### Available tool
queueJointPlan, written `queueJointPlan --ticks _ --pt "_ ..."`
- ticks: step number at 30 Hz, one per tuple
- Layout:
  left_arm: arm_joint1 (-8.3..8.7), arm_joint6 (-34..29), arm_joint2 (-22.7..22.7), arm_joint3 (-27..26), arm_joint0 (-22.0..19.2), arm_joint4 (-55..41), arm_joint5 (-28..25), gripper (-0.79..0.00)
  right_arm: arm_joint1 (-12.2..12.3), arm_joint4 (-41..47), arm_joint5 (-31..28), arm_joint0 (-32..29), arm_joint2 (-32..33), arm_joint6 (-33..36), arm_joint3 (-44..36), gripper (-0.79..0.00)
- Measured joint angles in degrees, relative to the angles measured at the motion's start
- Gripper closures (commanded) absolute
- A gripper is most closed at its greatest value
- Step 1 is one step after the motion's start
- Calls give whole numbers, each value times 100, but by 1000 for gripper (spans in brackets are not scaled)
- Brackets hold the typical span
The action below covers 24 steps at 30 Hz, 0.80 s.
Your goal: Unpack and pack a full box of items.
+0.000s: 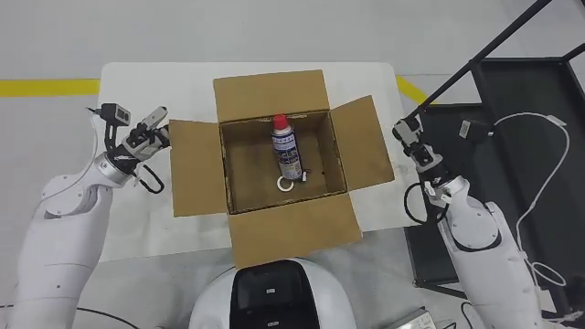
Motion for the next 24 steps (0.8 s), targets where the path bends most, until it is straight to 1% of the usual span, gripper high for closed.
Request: queueJointPlan --ticks 4,7,9,11,13,18,21,24 --pt "-14 -82 89 -281 -37 -47 155 -785 -21 -267 252 22 20 -307 311 -785" --pt "-56 -32 258 -297 -134 -87 202 -785 -32 -703 460 -53 38 -490 436 -785" --pt "-96 -32 408 -232 -225 -182 255 -785 -40 -911 609 -115 -15 -433 517 -785" --pt "-133 -26 551 -170 -314 -218 295 -785 -46 -705 600 -138 -128 -151 569 -785" --pt "-177 -20 730 -124 -417 -222 337 -785 -48 -147 359 -140 -278 312 548 -785" --pt "-259 33 1070 -63 -592 -78 351 -785 -16 1115 -644 -151 -477 1456 394 -785" --pt "-288 60 1196 -33 -625 43 337 -785 10 1522 -771 -79 -594 2041 335 -785" --pt "-308 120 1290 0 -638 192 330 -785 15 1808 -756 85 -821 2466 375 -785"
